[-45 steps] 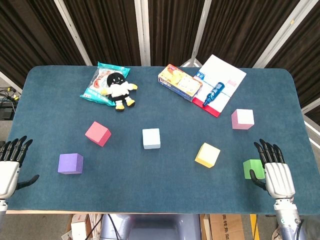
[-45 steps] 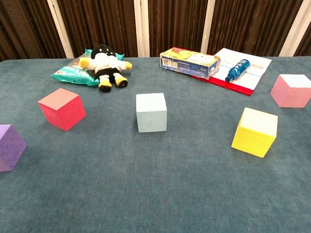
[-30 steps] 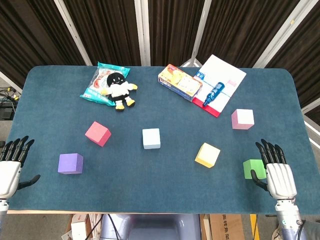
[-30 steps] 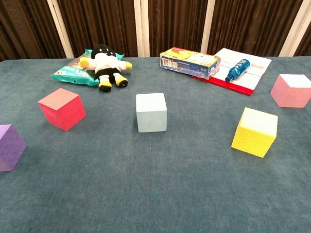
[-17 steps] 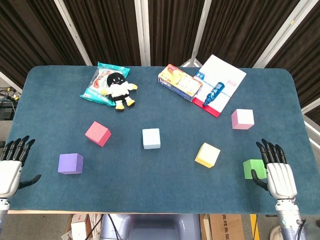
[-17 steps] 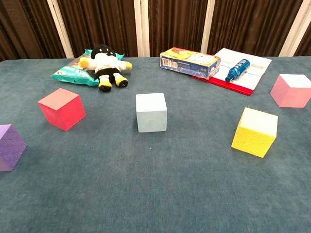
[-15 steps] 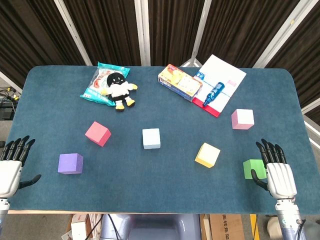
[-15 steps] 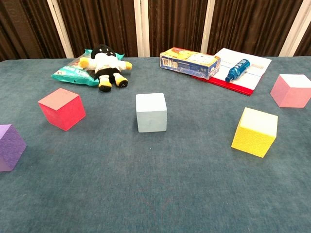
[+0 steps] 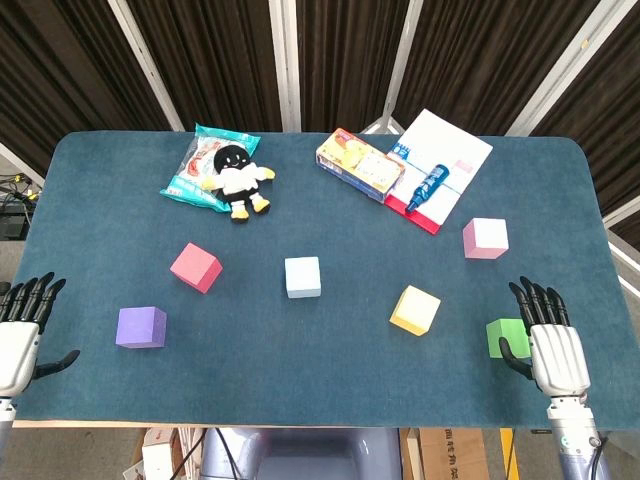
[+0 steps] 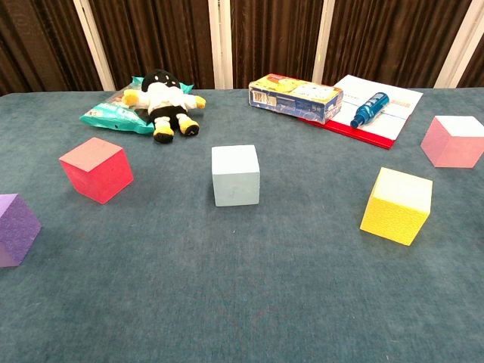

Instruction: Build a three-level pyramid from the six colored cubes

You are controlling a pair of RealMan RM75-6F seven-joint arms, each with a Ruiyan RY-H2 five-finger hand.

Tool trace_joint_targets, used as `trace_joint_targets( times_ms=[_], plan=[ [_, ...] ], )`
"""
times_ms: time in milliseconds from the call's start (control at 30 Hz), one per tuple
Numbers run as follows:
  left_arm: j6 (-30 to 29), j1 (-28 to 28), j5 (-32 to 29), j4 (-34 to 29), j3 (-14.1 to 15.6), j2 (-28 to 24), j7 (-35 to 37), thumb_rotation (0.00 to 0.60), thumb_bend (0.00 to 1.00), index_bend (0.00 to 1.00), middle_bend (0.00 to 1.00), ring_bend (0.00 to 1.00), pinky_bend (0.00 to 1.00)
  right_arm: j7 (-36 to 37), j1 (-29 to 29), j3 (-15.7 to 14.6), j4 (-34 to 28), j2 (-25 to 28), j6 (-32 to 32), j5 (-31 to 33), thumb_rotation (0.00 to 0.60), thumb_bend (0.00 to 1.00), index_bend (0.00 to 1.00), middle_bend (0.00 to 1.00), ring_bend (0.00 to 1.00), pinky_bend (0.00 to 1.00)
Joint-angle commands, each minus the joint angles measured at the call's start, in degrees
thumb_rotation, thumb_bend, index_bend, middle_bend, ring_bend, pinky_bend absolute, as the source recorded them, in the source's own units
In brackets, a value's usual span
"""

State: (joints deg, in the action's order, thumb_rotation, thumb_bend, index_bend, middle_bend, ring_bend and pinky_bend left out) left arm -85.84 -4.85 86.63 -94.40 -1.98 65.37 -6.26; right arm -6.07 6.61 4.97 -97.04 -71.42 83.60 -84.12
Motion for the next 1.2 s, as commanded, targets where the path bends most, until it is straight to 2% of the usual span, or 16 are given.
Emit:
trace_joint_targets(
  times_ms=[33,367,567,700,900,1200],
  plan=[
    [0.8,-0.6,-0.5,-1.1,-0.4,-0.5,-0.4,0.6,0.0,0.0,0.0,0.0,0.01,0.6,0.1,0.3,0.0,-0.1,-0.3,0.6,0.6,0.4,0.0,0.0,0.0,0.0],
    [5.0,-4.2,-3.0,-6.8,-3.1,-3.2,-2.7,0.6,0.0,0.0,0.0,0.0,0.02,2.5,0.2,0.9,-0.5,-0.1,-0.2,1.2,0.6,0.4,0.0,0.0,0.0,0.0],
    [12.6,-9.8,-7.6,-12.5,-6.2,-5.7,-7.0,0.6,0.02,0.0,0.06,0.0,0.03,3.2,0.5,1.2,-0.7,-0.3,-1.0,2.0,0.6,0.4,0.0,0.0,0.0,0.0],
    [18.0,-14.8,-13.1,-14.8,-9.4,-6.1,-10.9,0.6,0.02,0.0,0.09,0.0,0.04,3.8,0.6,1.3,-1.0,-0.3,-1.7,2.9,0.6,0.4,0.0,0.0,0.0,0.0],
    [23.9,-21.9,-22.7,-15.9,-12.4,-3.9,-18.5,0.6,0.03,0.0,0.09,0.0,0.04,4.8,0.7,1.8,-1.4,0.1,-2.9,5.2,0.6,0.4,0.0,0.0,0.0,0.0],
    [27.0,-30.5,-33.9,-12.9,-13.8,2.2,-27.9,0.6,0.04,0.0,0.11,0.0,0.04,6.3,0.9,2.3,-2.3,0.9,-4.7,7.6,0.6,0.4,0.0,0.0,0.0,0.0]
  ],
)
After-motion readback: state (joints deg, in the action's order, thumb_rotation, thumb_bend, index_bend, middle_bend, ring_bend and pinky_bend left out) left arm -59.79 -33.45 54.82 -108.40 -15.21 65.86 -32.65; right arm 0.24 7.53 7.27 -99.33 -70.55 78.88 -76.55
